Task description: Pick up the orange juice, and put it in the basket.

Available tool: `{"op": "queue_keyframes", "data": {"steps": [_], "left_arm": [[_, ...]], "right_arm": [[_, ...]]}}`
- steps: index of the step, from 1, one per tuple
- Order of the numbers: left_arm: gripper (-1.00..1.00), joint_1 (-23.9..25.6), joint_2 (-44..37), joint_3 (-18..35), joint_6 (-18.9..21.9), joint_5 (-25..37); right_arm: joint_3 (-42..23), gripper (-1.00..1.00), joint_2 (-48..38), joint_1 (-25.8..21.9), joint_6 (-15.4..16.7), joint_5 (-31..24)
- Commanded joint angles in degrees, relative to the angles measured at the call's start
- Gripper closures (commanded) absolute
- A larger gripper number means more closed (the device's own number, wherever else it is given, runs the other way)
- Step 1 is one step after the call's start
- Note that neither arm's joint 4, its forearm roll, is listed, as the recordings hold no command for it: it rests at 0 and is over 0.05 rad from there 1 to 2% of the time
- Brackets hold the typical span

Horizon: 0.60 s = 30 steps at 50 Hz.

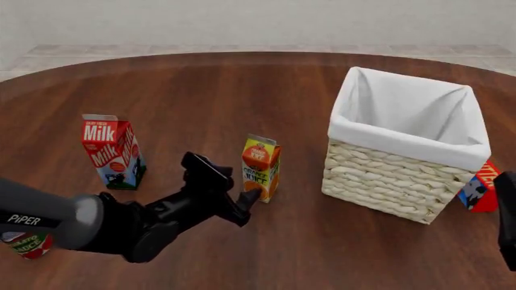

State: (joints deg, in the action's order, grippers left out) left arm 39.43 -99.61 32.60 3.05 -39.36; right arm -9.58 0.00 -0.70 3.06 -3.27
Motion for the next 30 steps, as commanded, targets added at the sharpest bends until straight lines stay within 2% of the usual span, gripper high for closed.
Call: {"op": "queue_keyframes", "data": {"steps": [1, 30], "left_arm": [[-1.00, -0.1, -1.7, 2.1, -0.1, 0.7], [-1.00, -0.4, -4.1, 6.2, 0.0, 2.5]], "right_arm": [[0.6, -1.00, 0.0, -0.2, -0.2, 0.3], [1.6, -1.00, 0.0, -0.4, -0.7, 0.6]]}}
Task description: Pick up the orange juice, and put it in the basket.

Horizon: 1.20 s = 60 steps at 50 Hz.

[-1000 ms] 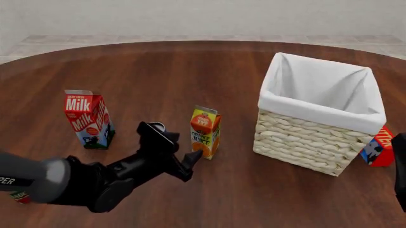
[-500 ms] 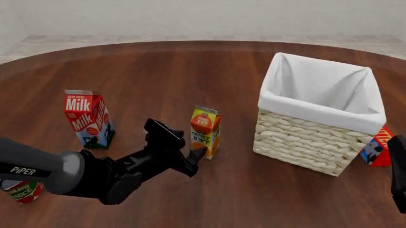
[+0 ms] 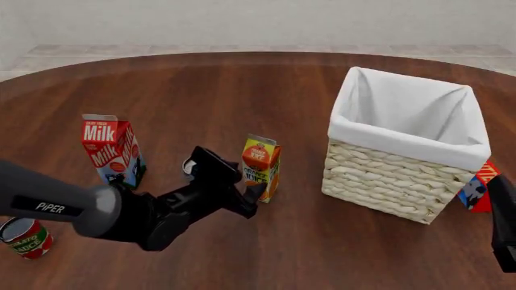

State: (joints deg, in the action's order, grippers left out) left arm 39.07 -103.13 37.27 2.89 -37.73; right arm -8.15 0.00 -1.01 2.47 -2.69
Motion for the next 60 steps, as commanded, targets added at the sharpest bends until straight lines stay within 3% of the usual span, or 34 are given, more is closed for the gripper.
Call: {"op": "queue_keyframes", "data": {"steps": [1, 14, 16, 60], "left_arm": [[-1.00, -0.1, -1.4, 1.8, 0.4, 0.4], [-1.00, 0.2, -1.9, 3.5, 0.2, 1.8], [-1.00, 0.7, -2.4, 4.4, -1.4, 2.9], [-1.00, -0.2, -4.7, 7.1, -0.6, 3.6]], "right_arm": [[0.2, -1.00, 0.0, -0.1, -0.2, 0.0], [0.4, -1.00, 0.0, -0.3, -0.3, -0.1], [0.5, -1.00, 0.0, -0.3, -0.4, -0.1], [1.5, -1.00, 0.0, -1.2, -2.2, 0.1]]}}
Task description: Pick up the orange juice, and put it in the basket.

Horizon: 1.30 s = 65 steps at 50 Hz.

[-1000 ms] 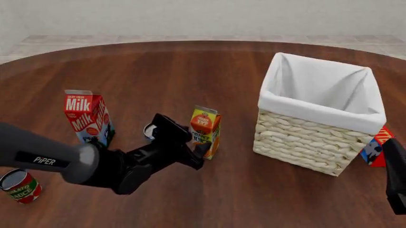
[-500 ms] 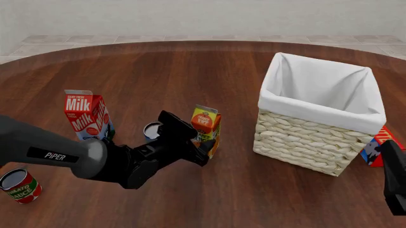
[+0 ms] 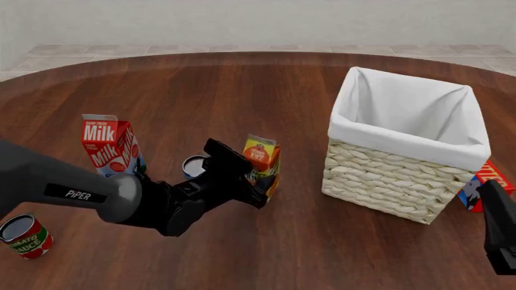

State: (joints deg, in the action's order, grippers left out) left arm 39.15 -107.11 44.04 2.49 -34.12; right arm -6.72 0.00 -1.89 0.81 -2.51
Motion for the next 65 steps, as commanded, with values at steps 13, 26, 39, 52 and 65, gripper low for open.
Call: {"op": "queue_keyframes", "data": {"steps": [13, 26, 39, 52, 65], "left_arm": [[-1.00, -0.9, -0.6, -0.3, -0.1, -0.5], [1.00, -1.1, 0.1, -1.1, 0.0, -1.0], [1.00, 0.2, 5.8, -1.8, 1.6, 1.8], [1.00, 1.0, 17.4, -2.1, 2.2, 7.6], [1.00, 2.5, 26.5, 1.0, 3.1, 16.6]], "right_arm": [[0.5, -1.00, 0.0, -0.7, -1.2, 0.1], [1.0, -1.00, 0.0, -0.6, -1.1, 0.4], [1.0, -1.00, 0.0, -0.6, -1.1, 0.4], [-0.6, -1.00, 0.0, -0.3, 0.1, -0.5], [-1.8, -1.00, 0.0, -0.4, 0.5, -1.1]]}}
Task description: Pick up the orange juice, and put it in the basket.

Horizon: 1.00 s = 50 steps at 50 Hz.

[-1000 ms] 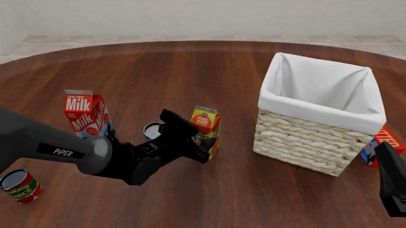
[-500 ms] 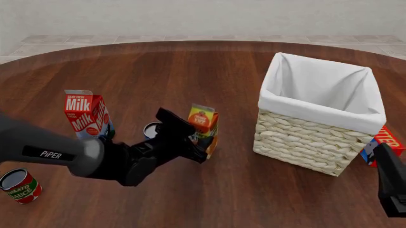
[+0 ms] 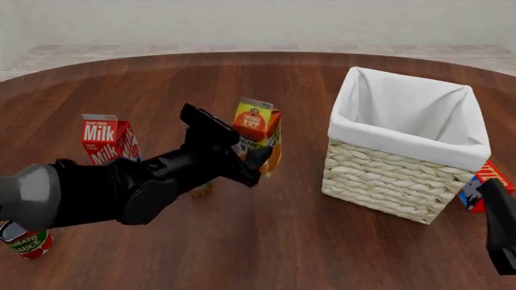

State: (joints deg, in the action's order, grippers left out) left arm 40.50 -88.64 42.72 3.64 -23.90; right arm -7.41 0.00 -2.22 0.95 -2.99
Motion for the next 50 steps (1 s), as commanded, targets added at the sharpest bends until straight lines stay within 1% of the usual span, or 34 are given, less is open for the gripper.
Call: {"op": "queue_keyframes", "data": {"steps": [1, 3, 4, 6, 8, 13, 14, 16, 17, 18, 19, 20, 21, 22, 23, 24, 25, 27, 30, 32, 36, 37, 38, 40, 41, 43, 44, 45, 50], "left_arm": [[1.00, 1.3, 8.9, 2.8, 2.3, 7.3], [1.00, 1.4, 10.4, 4.0, 2.2, 9.4], [1.00, 2.1, 10.8, 5.0, 1.4, 10.7], [1.00, 2.9, 11.0, 6.0, 1.4, 11.7], [1.00, 4.0, 11.7, 7.7, 2.4, 13.2], [1.00, 4.9, 12.6, 12.5, 2.7, 17.4], [1.00, 4.9, 12.6, 12.5, 2.7, 17.4], [1.00, 4.9, 13.1, 14.2, 2.9, 18.9], [1.00, 5.0, 13.4, 15.3, 3.5, 19.9], [1.00, 5.0, 13.4, 15.4, 3.5, 19.9], [1.00, 5.3, 13.6, 17.2, 3.4, 21.4], [1.00, 5.7, 13.6, 18.6, 3.2, 22.6], [1.00, 6.1, 13.7, 20.2, 2.9, 23.7], [1.00, 6.3, 13.6, 21.0, 3.2, 24.2], [1.00, 6.6, 13.5, 22.1, 3.2, 24.9], [1.00, 6.8, 13.2, 23.7, 3.2, 26.0], [1.00, 6.8, 13.2, 23.8, 3.2, 26.1], [1.00, 8.1, 12.5, 26.0, 3.3, 27.2], [1.00, 9.6, 11.5, 30.6, 2.8, 30.3], [1.00, 9.5, 11.2, 33.0, 4.1, 31.5], [1.00, 10.6, 9.1, 38.6, 4.1, 35.0], [1.00, 11.1, 8.7, 40.0, 5.3, 35.5], [1.00, 11.3, 8.3, 41.0, 5.1, 36.0], [1.00, 11.3, 8.3, 41.0, 5.1, 36.1], [1.00, 12.0, 7.2, 42.9, 4.4, 37.3], [1.00, 12.5, 5.1, 46.0, 6.1, 38.6], [1.00, 12.5, 5.0, 46.1, 6.1, 38.6], [1.00, 12.6, 3.7, 48.2, 6.4, 39.4], [1.00, 12.6, 3.6, 48.3, 6.4, 39.4]], "right_arm": [[-1.5, -1.00, 0.0, 0.0, 0.4, -0.8], [-2.1, -1.00, 0.0, -0.1, 0.3, -1.0], [-2.2, -1.00, 0.0, -0.2, 0.4, -1.1], [-2.4, -1.00, 0.0, -0.2, 0.4, -1.2], [-2.7, -1.00, 0.0, -0.4, 0.3, -1.4], [-3.7, -1.00, 0.0, -0.4, 0.8, -2.0], [-3.7, -1.00, 0.0, -0.4, 0.8, -2.0], [-4.0, -1.00, 0.0, -0.3, 1.1, -2.2], [-4.2, -1.00, 0.0, -0.3, 1.4, -2.3], [-4.3, -1.00, 0.0, -0.3, 1.5, -2.4], [-4.6, -1.00, 0.0, -0.5, 1.9, -2.6], [-4.9, -1.00, 0.0, -1.1, 4.4, -2.7], [-5.7, -1.00, 0.0, -1.6, 4.2, -3.2], [-6.3, -1.00, 0.0, -1.0, 3.3, -3.8], [-7.2, -1.00, 0.0, -1.6, 1.6, -4.1], [-8.1, -1.00, 0.0, -1.5, 1.6, -4.8], [-8.1, -1.00, 0.0, -1.5, 1.6, -4.8], [-9.0, -1.00, 0.0, -1.7, 2.3, -5.6], [-10.4, -1.00, 0.0, -1.6, 2.2, -6.9], [-11.5, -1.00, 0.0, -1.7, 2.6, -7.6], [-12.6, -1.00, 0.0, -2.1, 2.9, -8.2], [-12.6, -1.00, 0.0, -2.3, 2.9, -8.2], [-12.8, -1.00, 0.0, -2.4, 2.7, -8.3], [-12.9, -1.00, 0.0, -2.4, 2.7, -8.3], [-13.1, -1.00, 0.0, -2.5, 2.8, -8.5], [-13.8, -1.00, 0.0, -2.8, 2.8, -9.0], [-13.8, -1.00, 0.0, -2.8, 2.8, -9.0], [-14.6, -1.00, 0.0, -2.9, 2.8, -9.5], [-14.6, -1.00, 0.0, -2.9, 2.8, -9.5]]}}
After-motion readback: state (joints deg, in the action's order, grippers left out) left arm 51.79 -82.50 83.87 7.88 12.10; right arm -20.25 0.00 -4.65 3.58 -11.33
